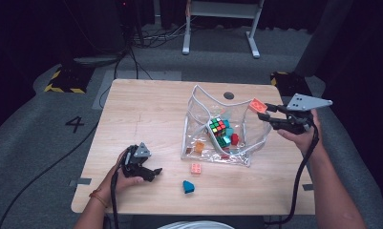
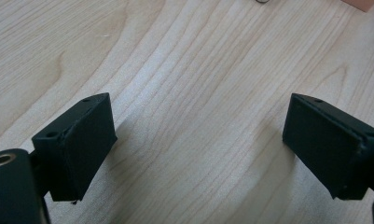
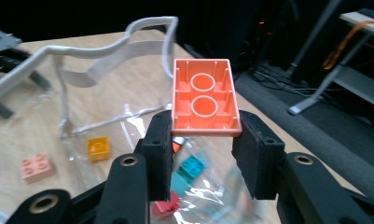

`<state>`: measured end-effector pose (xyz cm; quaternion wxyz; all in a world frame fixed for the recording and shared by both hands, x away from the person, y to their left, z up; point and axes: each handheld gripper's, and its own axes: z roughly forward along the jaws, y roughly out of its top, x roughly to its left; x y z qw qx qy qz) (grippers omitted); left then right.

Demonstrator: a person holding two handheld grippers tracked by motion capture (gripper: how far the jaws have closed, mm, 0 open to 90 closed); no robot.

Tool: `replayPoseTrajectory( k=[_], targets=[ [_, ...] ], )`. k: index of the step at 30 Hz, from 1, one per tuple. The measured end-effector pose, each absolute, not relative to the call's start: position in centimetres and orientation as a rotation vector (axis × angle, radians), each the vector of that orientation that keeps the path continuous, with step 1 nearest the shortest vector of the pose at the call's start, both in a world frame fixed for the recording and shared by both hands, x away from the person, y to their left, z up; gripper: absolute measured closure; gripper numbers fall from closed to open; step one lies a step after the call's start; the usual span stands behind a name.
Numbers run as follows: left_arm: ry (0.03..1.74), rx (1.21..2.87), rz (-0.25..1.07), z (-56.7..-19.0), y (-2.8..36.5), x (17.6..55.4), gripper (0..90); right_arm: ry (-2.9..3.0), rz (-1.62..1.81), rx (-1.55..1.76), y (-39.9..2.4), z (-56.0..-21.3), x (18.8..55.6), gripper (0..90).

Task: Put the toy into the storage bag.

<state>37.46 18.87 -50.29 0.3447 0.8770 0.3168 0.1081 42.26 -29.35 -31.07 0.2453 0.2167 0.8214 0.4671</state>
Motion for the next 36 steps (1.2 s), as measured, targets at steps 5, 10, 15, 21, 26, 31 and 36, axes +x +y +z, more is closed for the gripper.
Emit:
replayPoseTrajectory(
  k=[5,10,15,21,26,31,36],
  targets=[
    [0.821,2.280,0.281,-50.3,18.9,37.5,9.4,2.351,1.228,0.511,-27.2,-31.5,42.6,59.5],
    [0.822,2.278,0.281,-50.3,18.9,37.5,9.4,2.448,1.137,0.469,-25.2,-32.3,43.4,59.5],
    [0.823,2.277,0.281,-50.3,18.9,37.5,9.4,2.517,1.048,0.450,-23.5,-32.7,44.2,59.5],
    [0.821,2.280,0.281,-50.3,18.9,37.5,9.5,2.588,0.897,0.450,-21.1,-33.0,45.2,59.5],
    [0.822,2.278,0.280,-50.3,18.9,37.5,9.4,2.635,0.782,0.415,-20.1,-32.5,46.1,59.5],
    [0.823,2.277,0.281,-50.3,18.9,37.5,9.4,2.673,0.708,0.400,-19.2,-32.8,46.9,59.5],
    [0.822,2.277,0.279,-50.3,18.9,37.5,9.4,2.722,0.655,0.399,-18.7,-33.4,47.9,59.5]
  ],
)
